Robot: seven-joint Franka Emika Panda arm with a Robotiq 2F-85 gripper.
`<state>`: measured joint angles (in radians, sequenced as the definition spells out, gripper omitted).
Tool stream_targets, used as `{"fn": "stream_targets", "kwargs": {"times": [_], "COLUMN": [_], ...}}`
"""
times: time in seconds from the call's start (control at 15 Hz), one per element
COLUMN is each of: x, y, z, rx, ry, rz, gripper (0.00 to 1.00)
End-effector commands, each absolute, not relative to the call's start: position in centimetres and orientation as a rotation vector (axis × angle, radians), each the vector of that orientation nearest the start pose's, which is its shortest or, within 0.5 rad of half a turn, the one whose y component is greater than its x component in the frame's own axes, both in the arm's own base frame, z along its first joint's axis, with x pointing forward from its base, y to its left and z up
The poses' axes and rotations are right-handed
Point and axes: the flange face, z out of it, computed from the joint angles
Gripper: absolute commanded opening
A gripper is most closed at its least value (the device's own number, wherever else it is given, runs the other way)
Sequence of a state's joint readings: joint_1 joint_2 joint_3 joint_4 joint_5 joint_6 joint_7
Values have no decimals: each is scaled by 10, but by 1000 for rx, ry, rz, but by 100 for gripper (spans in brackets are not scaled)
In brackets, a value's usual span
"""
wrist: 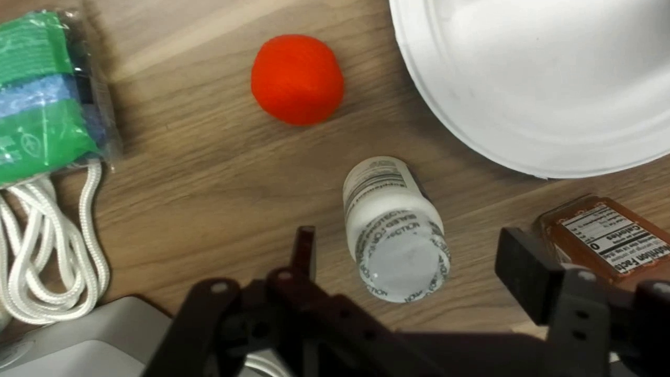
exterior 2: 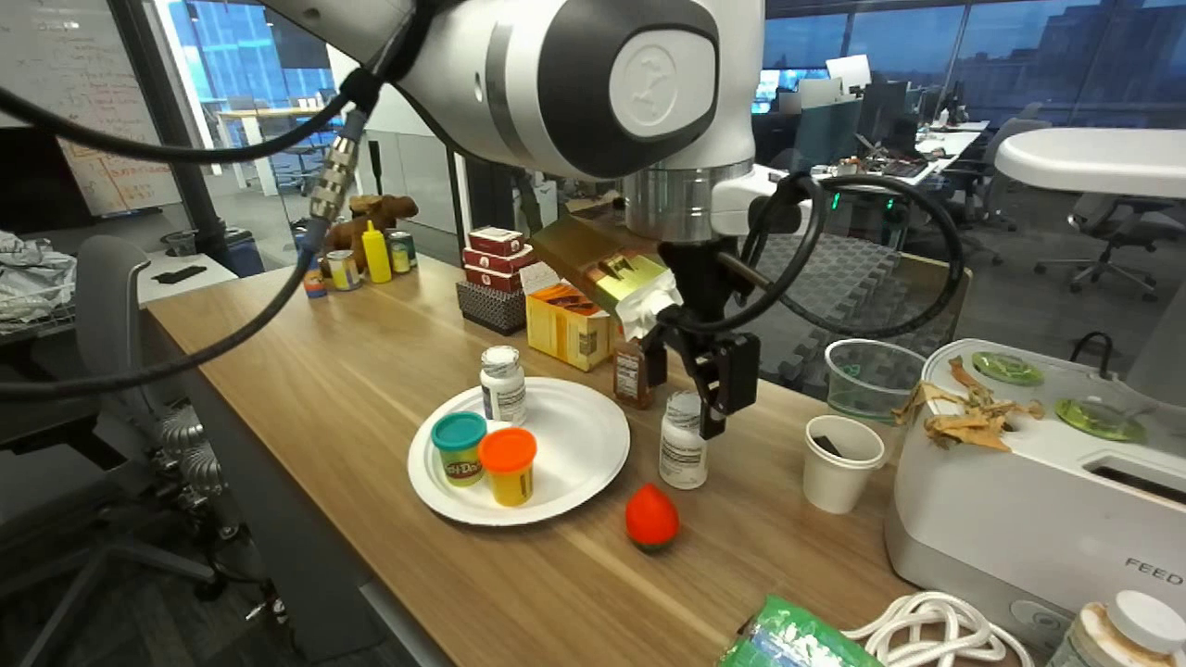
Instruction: Put the bottles on the tray
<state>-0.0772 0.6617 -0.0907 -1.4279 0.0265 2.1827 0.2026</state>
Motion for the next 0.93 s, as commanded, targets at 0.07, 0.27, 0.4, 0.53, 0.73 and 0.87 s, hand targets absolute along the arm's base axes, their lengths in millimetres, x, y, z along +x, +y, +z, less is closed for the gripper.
{"fn": "stream_targets", "kwargs": {"times": [0.07, 0.27, 0.4, 0.53, 0.73, 0.87], "x": [737, 736, 731, 727, 719, 715], "y": [-109, -108, -108, -106, -91, -72], "z": [320, 321, 323, 330, 349, 365], "rx": [-3082, -3087, -3104, -3107, -3111, -3105], "ry": [555, 560, 571, 583, 580, 552], "rz": [-155, -151, -146, -151, -177, -210], "gripper": [49, 27, 19, 19, 19, 19]}}
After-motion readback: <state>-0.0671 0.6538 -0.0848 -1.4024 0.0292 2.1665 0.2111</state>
